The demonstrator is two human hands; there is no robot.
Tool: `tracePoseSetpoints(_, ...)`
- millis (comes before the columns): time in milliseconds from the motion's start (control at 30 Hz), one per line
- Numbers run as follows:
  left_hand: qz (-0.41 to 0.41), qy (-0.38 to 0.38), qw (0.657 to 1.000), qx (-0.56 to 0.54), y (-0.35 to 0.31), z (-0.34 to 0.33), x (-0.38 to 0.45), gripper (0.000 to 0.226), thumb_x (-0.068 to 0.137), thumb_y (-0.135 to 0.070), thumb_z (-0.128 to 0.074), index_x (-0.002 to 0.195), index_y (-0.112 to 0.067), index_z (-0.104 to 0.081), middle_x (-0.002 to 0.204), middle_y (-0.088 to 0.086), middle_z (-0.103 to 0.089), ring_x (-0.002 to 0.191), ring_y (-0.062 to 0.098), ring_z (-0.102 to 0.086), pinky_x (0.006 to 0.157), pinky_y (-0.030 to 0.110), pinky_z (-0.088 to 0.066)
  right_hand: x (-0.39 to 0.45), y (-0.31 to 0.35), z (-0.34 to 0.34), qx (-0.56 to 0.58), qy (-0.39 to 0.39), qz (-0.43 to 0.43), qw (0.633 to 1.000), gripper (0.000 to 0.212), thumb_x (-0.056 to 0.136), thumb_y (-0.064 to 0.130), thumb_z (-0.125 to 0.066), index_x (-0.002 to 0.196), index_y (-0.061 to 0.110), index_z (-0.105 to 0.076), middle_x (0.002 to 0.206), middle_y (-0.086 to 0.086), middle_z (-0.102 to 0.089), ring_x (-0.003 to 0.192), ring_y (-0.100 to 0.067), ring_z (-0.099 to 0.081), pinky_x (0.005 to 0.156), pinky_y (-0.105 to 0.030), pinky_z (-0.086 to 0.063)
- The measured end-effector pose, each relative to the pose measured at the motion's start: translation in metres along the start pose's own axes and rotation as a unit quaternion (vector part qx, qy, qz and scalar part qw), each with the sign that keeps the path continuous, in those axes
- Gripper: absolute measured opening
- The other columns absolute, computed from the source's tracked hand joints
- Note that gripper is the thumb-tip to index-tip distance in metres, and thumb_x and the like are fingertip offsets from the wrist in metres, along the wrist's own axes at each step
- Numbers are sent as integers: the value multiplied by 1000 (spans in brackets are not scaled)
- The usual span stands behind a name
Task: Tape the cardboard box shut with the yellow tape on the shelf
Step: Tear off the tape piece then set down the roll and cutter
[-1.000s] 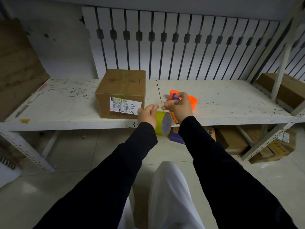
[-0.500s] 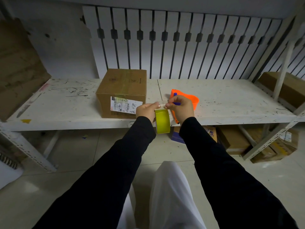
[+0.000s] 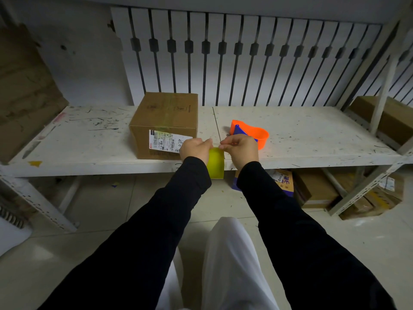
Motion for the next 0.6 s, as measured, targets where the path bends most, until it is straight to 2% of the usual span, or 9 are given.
tracePoseSetpoints(100, -14, 3, 1000, 17, 1, -1, 2, 36, 90, -30, -55, 100, 1, -71, 123, 14, -62, 117, 28, -54, 97, 33, -40, 1, 0, -1, -15, -5, 0, 1000, 10, 82, 4, -66, 89, -1, -71, 103, -16, -69, 96, -19, -58, 97, -33, -47)
tracePoseSetpoints(233, -29, -15, 999, 7, 3, 0, 4, 35, 88, -29, -59, 101, 1, -72, 132, 11, -58, 122, 26, -51, 104, 33, -36, 3, -1, -2, -40, -3, 14, 999, 8, 83, 7, -65, 86, 2, -70, 107, -12, -68, 106, -19, -58, 90, -27, -42)
tracePoseSetpoints(367, -62, -25, 997, 33, 1, 3, 0, 41, 90, -30, -56, 105, 7, -67, 120, 21, -64, 111, 32, -55, 99, 35, -40, 2, -2, -3, -37, 18, 22, 999, 11, 85, 7, -61, 90, -1, -67, 121, -11, -62, 114, -23, -55, 101, -34, -41)
tracePoseSetpoints(433, -60, -24, 997, 48, 1, 4, -1, 42, 91, -33, -53, 104, 5, -68, 112, 22, -67, 101, 32, -57, 94, 36, -43, 1, 0, -4, -23, 35, 15, 999, 8, 87, 8, -59, 89, 4, -65, 113, -9, -63, 109, -23, -57, 101, -36, -43)
tracePoseSetpoints(533, -21, -25, 999, 39, 0, 6, 0, 43, 92, -39, -47, 97, -3, -70, 103, 18, -70, 101, 32, -62, 96, 38, -48, 2, 2, -4, -33, 41, 17, 998, 5, 89, 9, -57, 85, 11, -60, 96, -4, -61, 96, -19, -56, 94, -34, -46)
tracePoseSetpoints(600, 13, -12, 999, -26, 0, 7, 3, 30, 94, -34, -44, 95, -11, -63, 99, 12, -65, 102, 31, -62, 96, 44, -51, 4, 1, -3, -33, 39, 14, 999, 5, 89, 9, -57, 85, 11, -59, 93, -5, -61, 94, -20, -57, 93, -35, -47)
Point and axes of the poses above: each hand's wrist, its own x-axis towards the middle knuckle, its own z-axis out of the back of the hand, y = z × x, the point moved 2 cm from there along x, towards the middle knuckle
